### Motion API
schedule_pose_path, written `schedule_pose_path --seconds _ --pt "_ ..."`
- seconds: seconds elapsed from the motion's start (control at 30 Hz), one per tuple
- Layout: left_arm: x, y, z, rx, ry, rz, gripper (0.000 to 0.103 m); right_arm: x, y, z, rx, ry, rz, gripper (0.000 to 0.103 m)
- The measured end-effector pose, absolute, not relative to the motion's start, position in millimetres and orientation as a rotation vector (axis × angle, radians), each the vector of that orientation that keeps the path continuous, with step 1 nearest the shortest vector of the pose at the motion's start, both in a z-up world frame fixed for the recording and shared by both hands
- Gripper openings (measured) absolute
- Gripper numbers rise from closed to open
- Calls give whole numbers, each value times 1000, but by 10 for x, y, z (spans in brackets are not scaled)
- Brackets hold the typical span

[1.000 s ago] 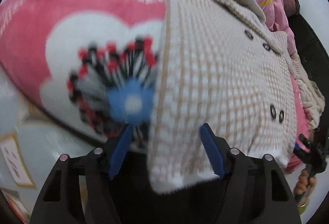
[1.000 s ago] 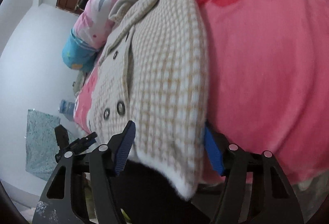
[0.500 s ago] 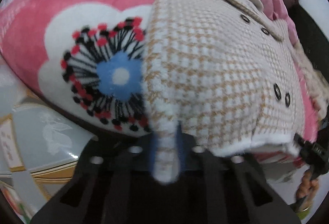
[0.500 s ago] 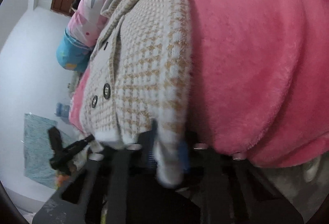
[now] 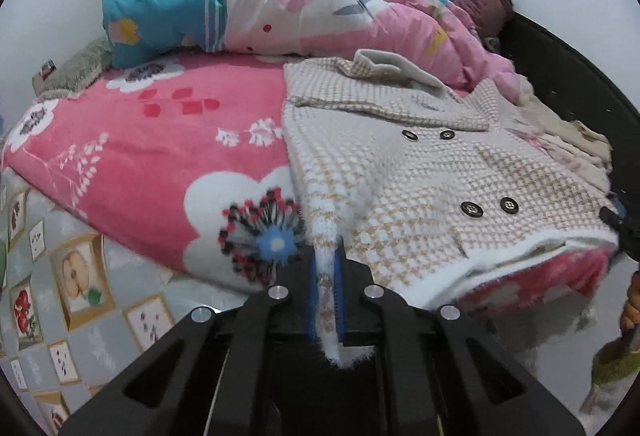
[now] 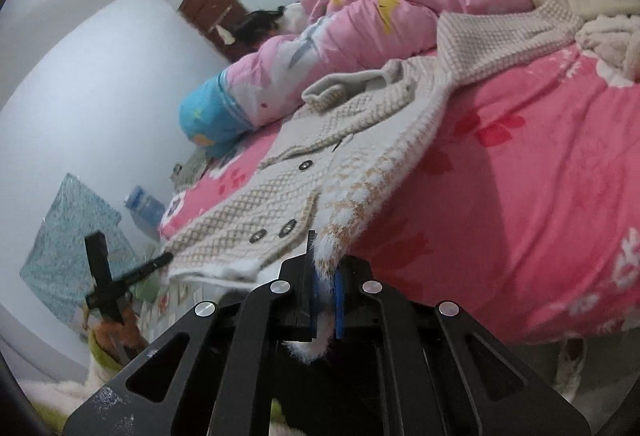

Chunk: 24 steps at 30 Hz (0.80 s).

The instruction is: Fold large clothes

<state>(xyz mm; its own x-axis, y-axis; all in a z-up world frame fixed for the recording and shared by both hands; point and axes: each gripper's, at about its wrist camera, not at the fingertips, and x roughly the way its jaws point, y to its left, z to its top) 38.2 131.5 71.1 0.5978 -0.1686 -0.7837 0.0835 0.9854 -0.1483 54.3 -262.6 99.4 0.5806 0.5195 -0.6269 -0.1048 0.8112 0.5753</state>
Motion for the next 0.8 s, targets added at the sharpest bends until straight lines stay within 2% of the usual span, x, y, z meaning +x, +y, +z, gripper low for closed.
schedule_pose_path --seconds 0.1,0.23,0.27,0.3,0.33,0.37,0.4,0.53,0.63,0.7,0.8 --pt "289 1312 490 -124 1005 -159 8 440 -2633 713 524 959 367 7" --pt "313 1288 -97 -121 1165 -126 18 508 -2597 100 480 1177 270 19" --pt "339 1303 -183 -109 1195 -109 22 545 -2624 27 455 1219 227 28" --pt "360 1333 -205 -103 1206 -97 28 570 -2671 39 436 1224 200 42" --pt "372 1380 -169 -114 1197 -93 38 601 -2715 107 427 1204 189 49" --pt "390 1421 -116 -124 1184 -95 43 641 -2776 228 417 1167 179 59" --pt "427 1457 -33 -133 1163 -94 50 699 -2821 360 401 1134 175 62" --pt "945 1393 408 -85 1064 -101 56 1249 -2822 788 344 1019 256 68" --pt "1643 1075 649 -58 986 -187 72 1982 -2578 923 307 965 346 72" --pt "2166 794 677 1 947 -201 72 2489 -2342 911 268 934 407 76" --pt "3102 316 472 110 937 -215 74 3342 -2026 670 172 953 382 76"
